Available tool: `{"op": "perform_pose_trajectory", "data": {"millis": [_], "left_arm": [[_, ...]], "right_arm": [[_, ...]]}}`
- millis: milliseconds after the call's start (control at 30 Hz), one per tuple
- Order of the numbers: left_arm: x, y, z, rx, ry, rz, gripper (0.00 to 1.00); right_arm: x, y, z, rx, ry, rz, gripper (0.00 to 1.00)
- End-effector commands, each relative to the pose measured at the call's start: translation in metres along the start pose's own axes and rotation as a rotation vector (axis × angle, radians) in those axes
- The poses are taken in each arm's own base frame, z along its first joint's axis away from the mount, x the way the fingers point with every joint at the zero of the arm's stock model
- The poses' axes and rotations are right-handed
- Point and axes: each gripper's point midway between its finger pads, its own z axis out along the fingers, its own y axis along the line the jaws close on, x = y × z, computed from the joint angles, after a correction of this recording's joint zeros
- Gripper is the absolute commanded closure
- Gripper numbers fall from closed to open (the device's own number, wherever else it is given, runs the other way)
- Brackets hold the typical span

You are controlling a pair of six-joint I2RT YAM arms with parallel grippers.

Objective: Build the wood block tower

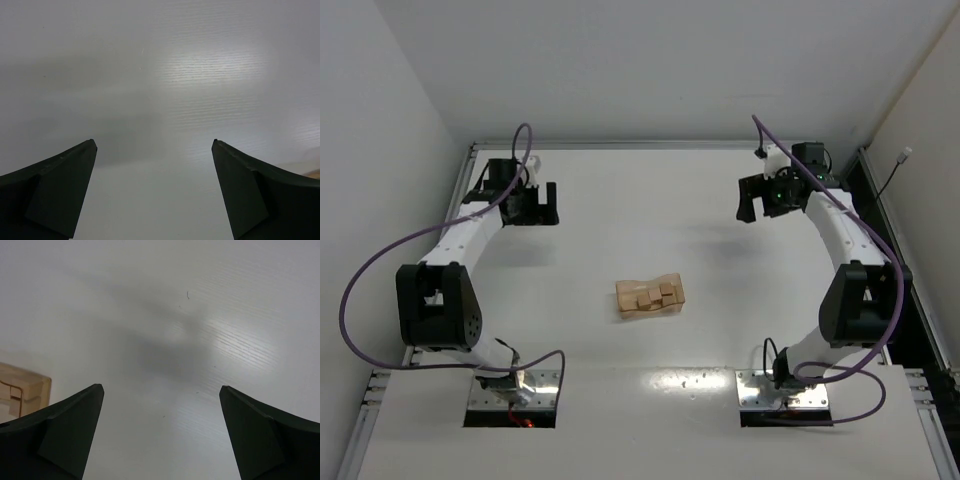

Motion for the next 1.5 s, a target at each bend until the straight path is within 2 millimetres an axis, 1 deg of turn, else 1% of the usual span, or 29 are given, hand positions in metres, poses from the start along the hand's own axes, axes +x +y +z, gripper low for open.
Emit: {"op": "perform_pose_trajectory", "data": {"millis": [0,100,133,167,200,233,267,300,333,367,400,433,467,500,533,567,600,667,700,800,900,933,1100,1133,1200,1300,1400,1433,1467], "left_arm": [[-0.03,-0.011,-0.015,0.018,-0.106,0.046,0.0],[-0.034,-0.018,-0.03,0.054,-0.139,0.078,0.0],[-0.033,-0.019,-0.034,0.054,-0.14,0.078,0.0],[-0.037,-0.019,-0.041,0.053,-0.16,0.092,0.0],[-0.033,-0.019,-0.041,0.052,-0.145,0.101,0.0],[-0.034,-0.02,-0.046,0.052,-0.145,0.102,0.0],[-0.034,-0.019,-0.046,0.051,-0.146,0.112,0.0],[-0.031,-0.018,-0.046,0.051,-0.132,0.121,0.0],[-0.031,-0.019,-0.048,0.051,-0.128,0.12,0.0],[-0.031,-0.018,-0.048,0.05,-0.128,0.131,0.0],[-0.029,-0.018,-0.048,0.05,-0.118,0.129,0.0],[-0.029,-0.018,-0.048,0.05,-0.117,0.129,0.0],[-0.026,-0.016,-0.048,0.039,-0.109,0.136,0.0],[-0.026,-0.016,-0.048,0.039,-0.108,0.136,0.0],[-0.026,-0.016,-0.048,0.039,-0.108,0.136,0.0],[-0.026,-0.014,-0.048,0.03,-0.108,0.136,0.0],[-0.026,-0.014,-0.048,0.03,-0.108,0.136,0.0],[-0.024,-0.014,-0.048,0.03,-0.099,0.134,0.0],[-0.026,-0.013,-0.051,0.021,-0.108,0.135,0.0],[-0.024,-0.013,-0.052,0.021,-0.108,0.135,0.0],[-0.02,-0.011,-0.051,0.012,-0.099,0.134,0.0],[-0.02,-0.011,-0.051,0.012,-0.099,0.134,0.0],[-0.019,-0.009,-0.048,0.001,-0.09,0.132,0.0],[-0.019,-0.007,-0.048,-0.009,-0.09,0.122,0.0],[-0.017,-0.007,-0.045,-0.009,-0.081,0.121,0.0],[-0.014,-0.004,-0.039,-0.02,-0.061,0.118,0.0],[-0.017,-0.004,-0.04,-0.02,-0.07,0.119,0.0],[-0.017,-0.004,-0.04,-0.02,-0.07,0.119,0.0],[-0.017,-0.004,-0.04,-0.02,-0.07,0.119,0.0]], "right_arm": [[-0.017,0.014,-0.005,-0.063,-0.051,-0.044,0.0],[-0.019,0.058,-0.02,-0.18,-0.088,-0.208,0.04],[-0.008,0.072,-0.02,-0.213,-0.07,-0.247,0.07],[-0.003,0.095,-0.022,-0.255,-0.065,-0.316,0.09],[-0.004,0.108,-0.03,-0.277,-0.095,-0.404,0.1],[0.009,0.12,-0.03,-0.307,-0.073,-0.445,0.11],[0.013,0.131,-0.031,-0.328,-0.076,-0.493,0.14],[0.024,0.15,-0.034,-0.356,-0.066,-0.579,0.2],[0.03,0.159,-0.032,-0.372,-0.053,-0.616,0.25],[0.033,0.182,-0.034,-0.408,-0.057,-0.686,0.29],[0.039,0.188,-0.032,-0.405,-0.041,-0.722,0.33],[0.043,0.197,-0.029,-0.418,-0.026,-0.749,0.4],[0.044,0.206,-0.029,-0.422,-0.032,-0.779,0.43],[0.049,0.222,-0.024,-0.431,-0.029,-0.845,0.45],[0.054,0.229,-0.02,-0.436,-0.02,-0.869,0.47],[0.056,0.242,-0.013,-0.441,-0.024,-0.922,0.47],[0.061,0.246,-0.008,-0.446,-0.019,-0.937,0.49],[0.06,0.254,-0.001,-0.449,-0.028,-0.966,0.5],[0.062,0.258,0.008,-0.457,-0.023,-0.981,0.52],[0.06,0.261,0.014,-0.465,-0.037,-0.99,0.54],[0.06,0.264,0.028,-0.479,-0.022,-1.013,0.55],[0.067,0.263,0.036,-0.485,0.005,-1.022,0.55],[0.08,0.263,0.052,-0.515,0.049,-1.041,0.56],[0.076,0.265,0.051,-0.514,0.04,-1.042,0.56],[0.082,0.263,0.057,-0.519,0.061,-1.048,0.56],[0.081,0.261,0.065,-0.516,0.068,-1.051,0.56],[0.087,0.26,0.074,-0.521,0.088,-1.057,0.56],[0.083,0.262,0.077,-0.519,0.077,-1.059,0.56],[0.088,0.259,0.082,-0.514,0.099,-1.058,0.56]]}}
